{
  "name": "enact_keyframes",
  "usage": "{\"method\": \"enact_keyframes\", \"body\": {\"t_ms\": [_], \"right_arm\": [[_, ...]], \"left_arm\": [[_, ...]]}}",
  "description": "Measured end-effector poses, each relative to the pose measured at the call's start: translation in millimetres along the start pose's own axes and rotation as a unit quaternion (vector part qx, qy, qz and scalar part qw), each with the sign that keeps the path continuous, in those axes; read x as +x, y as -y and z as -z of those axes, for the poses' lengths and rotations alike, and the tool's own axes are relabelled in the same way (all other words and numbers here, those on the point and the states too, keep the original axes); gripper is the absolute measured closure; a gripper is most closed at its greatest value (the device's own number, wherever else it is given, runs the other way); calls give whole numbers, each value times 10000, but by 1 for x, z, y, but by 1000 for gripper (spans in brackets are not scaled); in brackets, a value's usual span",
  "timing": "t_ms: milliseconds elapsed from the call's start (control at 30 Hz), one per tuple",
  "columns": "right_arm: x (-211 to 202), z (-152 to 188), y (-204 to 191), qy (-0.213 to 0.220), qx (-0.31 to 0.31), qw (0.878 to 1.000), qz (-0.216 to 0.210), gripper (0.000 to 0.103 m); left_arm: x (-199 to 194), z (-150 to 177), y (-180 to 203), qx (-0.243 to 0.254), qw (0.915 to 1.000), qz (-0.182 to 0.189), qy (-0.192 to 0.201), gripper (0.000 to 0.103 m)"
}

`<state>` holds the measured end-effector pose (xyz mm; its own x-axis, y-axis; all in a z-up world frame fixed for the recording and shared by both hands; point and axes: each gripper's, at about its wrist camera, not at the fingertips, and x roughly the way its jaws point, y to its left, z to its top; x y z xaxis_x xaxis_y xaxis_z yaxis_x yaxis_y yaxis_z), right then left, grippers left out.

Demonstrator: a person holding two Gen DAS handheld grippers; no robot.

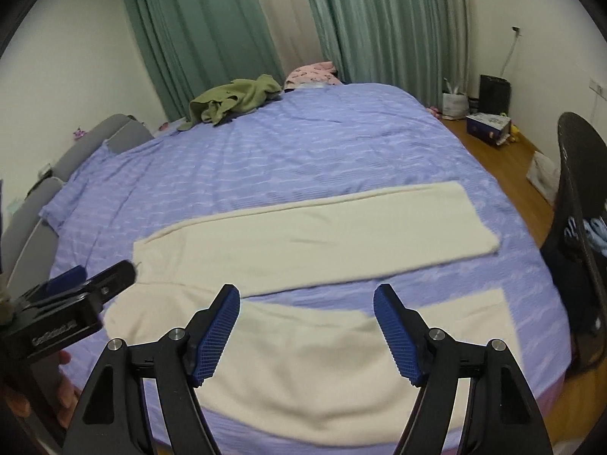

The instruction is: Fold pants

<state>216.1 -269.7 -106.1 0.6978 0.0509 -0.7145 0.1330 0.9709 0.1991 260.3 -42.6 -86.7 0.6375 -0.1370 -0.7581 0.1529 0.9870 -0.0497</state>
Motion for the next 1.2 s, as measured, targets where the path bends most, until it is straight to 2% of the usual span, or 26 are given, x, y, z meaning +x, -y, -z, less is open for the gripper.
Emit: {"method": "enact_keyframes", "body": {"t_ms": [100, 200, 333, 433, 667, 767, 933, 967, 1067, 1200], "right_arm": [[-4, 24, -41, -43, 459, 9989, 77, 30], [-1, 52, -70, -165, 849, 9962, 141, 30], [15, 86, -94, -589, 1181, 9911, 165, 30], [34, 115, -100, -860, 1529, 9842, 244, 29], [107, 180, -107, -1394, 2357, 9614, 284, 29], [138, 202, -115, -1563, 2636, 9515, 286, 29], [170, 229, -119, -1772, 3132, 9326, 280, 29], [172, 231, -120, -1747, 3141, 9327, 302, 29], [178, 234, -124, -1764, 3038, 9356, 356, 30], [186, 238, -122, -1837, 3213, 9281, 415, 29]], "left_arm": [[-7, 13, -56, 56, 9999, 14, -127, 0], [-6, 30, -113, 40, 9992, -156, -376, 0], [3, 56, -176, -285, 9960, -425, -728, 0], [21, 75, -207, -353, 9929, -626, -952, 0], [80, 109, -250, -352, 9895, -692, -1223, 0], [115, 119, -269, -701, 9862, -529, -1401, 0], [150, 135, -295, -1483, 9745, -241, -1665, 0], [157, 139, -299, -1618, 9718, -152, -1707, 0], [172, 145, -298, -1572, 9718, -92, -1756, 0], [195, 150, -296, -1609, 9688, 98, -1884, 5]]}}
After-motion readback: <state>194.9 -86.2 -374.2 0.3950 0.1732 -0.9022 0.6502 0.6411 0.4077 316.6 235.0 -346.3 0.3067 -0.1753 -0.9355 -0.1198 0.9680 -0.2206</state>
